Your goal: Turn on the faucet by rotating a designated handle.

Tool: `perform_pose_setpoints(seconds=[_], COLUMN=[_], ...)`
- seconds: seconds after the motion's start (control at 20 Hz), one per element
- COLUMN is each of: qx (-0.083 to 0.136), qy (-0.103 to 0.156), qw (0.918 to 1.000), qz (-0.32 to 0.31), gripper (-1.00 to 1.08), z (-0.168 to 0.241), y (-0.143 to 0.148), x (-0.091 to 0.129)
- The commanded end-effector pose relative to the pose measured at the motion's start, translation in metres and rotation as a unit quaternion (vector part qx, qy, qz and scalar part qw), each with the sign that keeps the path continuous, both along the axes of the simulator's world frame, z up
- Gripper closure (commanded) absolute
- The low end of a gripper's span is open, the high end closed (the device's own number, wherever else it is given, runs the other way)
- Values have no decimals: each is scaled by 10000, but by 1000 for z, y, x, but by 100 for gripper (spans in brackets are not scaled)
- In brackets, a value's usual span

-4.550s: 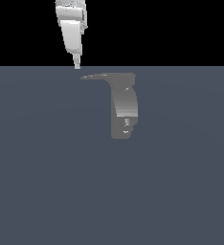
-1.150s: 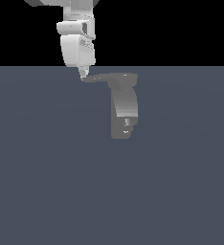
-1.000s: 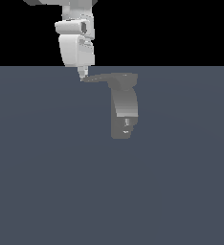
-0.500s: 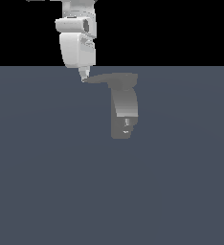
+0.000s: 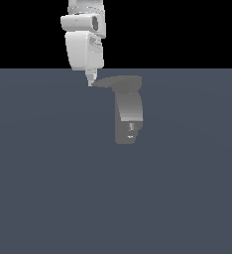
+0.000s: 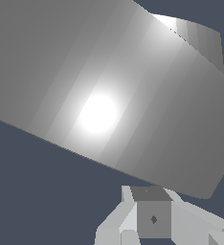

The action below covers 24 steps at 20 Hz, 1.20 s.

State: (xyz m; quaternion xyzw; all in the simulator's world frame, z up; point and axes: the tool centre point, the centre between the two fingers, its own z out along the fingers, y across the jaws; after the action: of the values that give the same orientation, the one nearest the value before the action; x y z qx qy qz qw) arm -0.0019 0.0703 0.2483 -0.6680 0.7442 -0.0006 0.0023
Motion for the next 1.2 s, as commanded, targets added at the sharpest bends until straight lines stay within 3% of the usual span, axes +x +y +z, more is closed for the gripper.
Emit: perform_pose_setpoints(seconds=[0.0,0.7,0.8,1.15], qx=[-11,-11,-5,-7], qy=[13,19,12,15], qw=[10000,10000,10000,10000], qz=[-45,-37,1,-12], gripper=[108,108,108,108], z=[0,0,0,0], y=[-10,-36,-30,-70], x=[-8,-47,-44,-51])
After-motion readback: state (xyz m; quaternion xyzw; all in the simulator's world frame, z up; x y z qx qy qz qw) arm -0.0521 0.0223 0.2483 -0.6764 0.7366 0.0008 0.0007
